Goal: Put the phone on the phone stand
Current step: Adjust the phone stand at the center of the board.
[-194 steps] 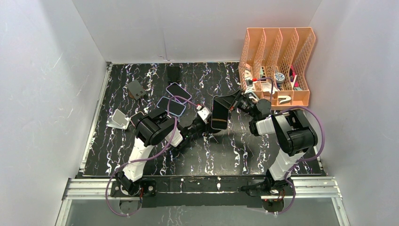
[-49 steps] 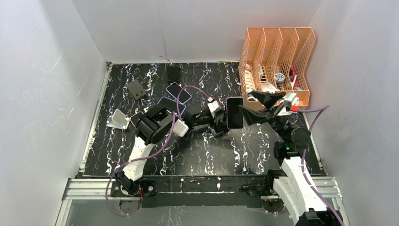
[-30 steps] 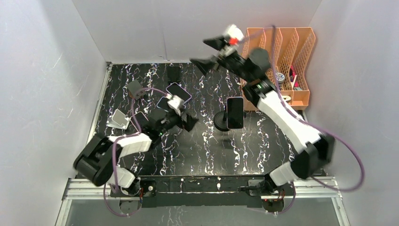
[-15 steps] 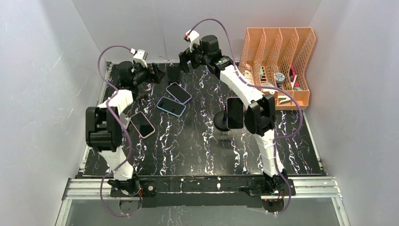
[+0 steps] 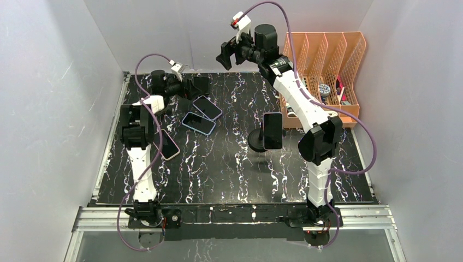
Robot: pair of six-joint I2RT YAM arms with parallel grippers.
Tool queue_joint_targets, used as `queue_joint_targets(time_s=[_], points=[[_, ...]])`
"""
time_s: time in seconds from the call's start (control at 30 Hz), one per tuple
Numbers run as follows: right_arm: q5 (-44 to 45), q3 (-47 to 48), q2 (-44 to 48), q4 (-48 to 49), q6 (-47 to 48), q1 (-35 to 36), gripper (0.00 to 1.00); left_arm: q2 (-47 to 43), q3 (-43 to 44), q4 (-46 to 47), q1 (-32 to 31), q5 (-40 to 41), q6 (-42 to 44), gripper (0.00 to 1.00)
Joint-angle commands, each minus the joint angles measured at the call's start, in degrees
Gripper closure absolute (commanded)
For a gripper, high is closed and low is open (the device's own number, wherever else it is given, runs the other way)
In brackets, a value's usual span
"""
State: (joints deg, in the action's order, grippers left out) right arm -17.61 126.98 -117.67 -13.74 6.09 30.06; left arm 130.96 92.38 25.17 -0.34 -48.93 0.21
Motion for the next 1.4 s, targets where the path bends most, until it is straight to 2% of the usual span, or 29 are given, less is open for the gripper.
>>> queue_joint_targets(time_s=[0.0,0.17,0.27,0.33,0.47,0.57,0.8,1.0,1.2,1.37], points=[[-1.7,-0.9,0.6,-0.5,0.2,0.1,0.01,1.1,4.8,-0.6,0.0,-0.8,4.1,0.14],[-2.4,-2.5,0.1,-1.3,-0.1,0.1,0.01,5.7,11.1,-0.8,0.2,-3.2,3.0,0.24],[-2.5,-2.5,-0.4,-2.3,0.2,0.0,0.01,7.2,11.8,4.4,0.3,-5.9,-1.4,0.45],[-2.4,-2.7,-0.5,-2.6,0.4,0.1,0.01,8.3,11.8,8.8,1.7,-7.8,-5.1,0.53],[-2.5,-3.4,-0.5,-2.7,0.7,0.1,0.01,11.0,12.4,17.4,2.9,-11.6,-12.7,0.59],[-2.3,-3.6,-0.6,-2.9,1.0,-0.1,0.01,13.0,14.1,20.6,3.2,-13.2,-16.1,0.65],[-2.1,-4.3,-0.5,-3.4,1.5,-0.4,0.01,17.0,18.6,22.8,3.2,-15.5,-20.0,0.66],[-2.4,-4.8,-0.8,-3.2,1.4,-0.8,0.01,18.2,20.3,24.1,2.5,-16.3,-21.7,0.85],[-2.9,-5.0,-1.1,-3.3,1.3,-1.1,0.01,19.2,20.9,24.2,1.1,-16.7,-21.7,1.00],[-3.0,-6.5,-0.2,-2.9,1.4,-1.8,0.01,20.6,21.8,24.4,-1.4,-16.4,-21.9,1.00]])
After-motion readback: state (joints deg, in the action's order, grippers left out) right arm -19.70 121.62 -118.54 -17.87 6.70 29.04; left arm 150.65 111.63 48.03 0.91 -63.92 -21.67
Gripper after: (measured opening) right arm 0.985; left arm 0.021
